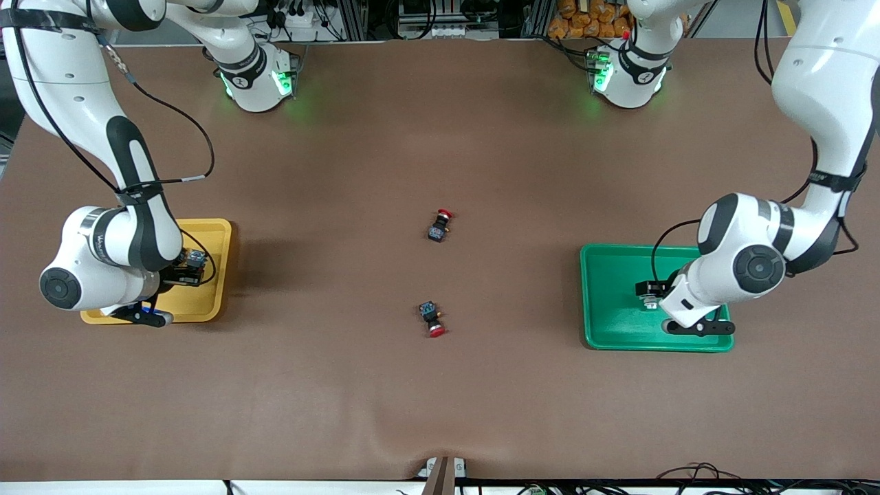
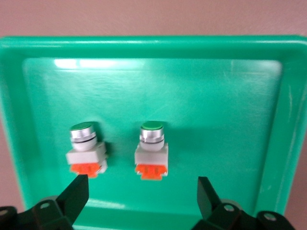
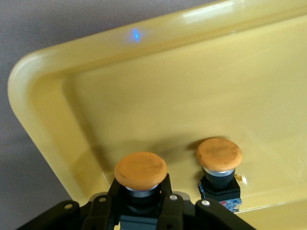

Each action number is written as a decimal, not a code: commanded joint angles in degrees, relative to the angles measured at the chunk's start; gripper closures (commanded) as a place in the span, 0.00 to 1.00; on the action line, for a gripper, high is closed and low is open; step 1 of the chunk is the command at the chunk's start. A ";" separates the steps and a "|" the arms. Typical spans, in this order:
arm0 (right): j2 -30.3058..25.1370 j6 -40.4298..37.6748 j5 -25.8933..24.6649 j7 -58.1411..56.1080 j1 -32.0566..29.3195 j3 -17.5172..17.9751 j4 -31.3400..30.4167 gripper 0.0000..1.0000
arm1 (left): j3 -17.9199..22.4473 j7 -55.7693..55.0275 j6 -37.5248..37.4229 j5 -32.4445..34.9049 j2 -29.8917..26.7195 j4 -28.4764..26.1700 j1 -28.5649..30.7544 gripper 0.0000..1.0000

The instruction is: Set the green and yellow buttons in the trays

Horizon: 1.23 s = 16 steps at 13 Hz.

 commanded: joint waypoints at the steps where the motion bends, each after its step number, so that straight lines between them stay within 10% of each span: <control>1: -1.12 1.36 -1.13 -0.20 -0.48 0.50 -1.32 0.64 | -1.36 2.92 -2.38 -1.64 -6.31 -1.24 1.86 0.00; 4: -0.06 3.21 -1.13 -0.20 -0.65 0.42 -1.23 0.46 | -1.53 3.10 -2.56 -6.75 -11.15 -1.07 3.01 0.00; 7: -0.15 2.60 -1.13 -0.11 -0.39 0.50 -0.18 0.00 | -1.97 3.10 -9.56 -8.06 -13.27 4.09 3.01 0.00; 11: -1.64 -9.21 -0.08 -0.11 0.93 1.47 8.66 0.00 | -2.32 3.01 -25.56 -13.52 -13.71 19.13 3.10 0.00; 16: -3.40 -25.60 4.50 0.15 1.28 4.80 20.46 0.00 | -1.98 4.16 -29.53 -16.33 -21.70 20.12 5.73 0.00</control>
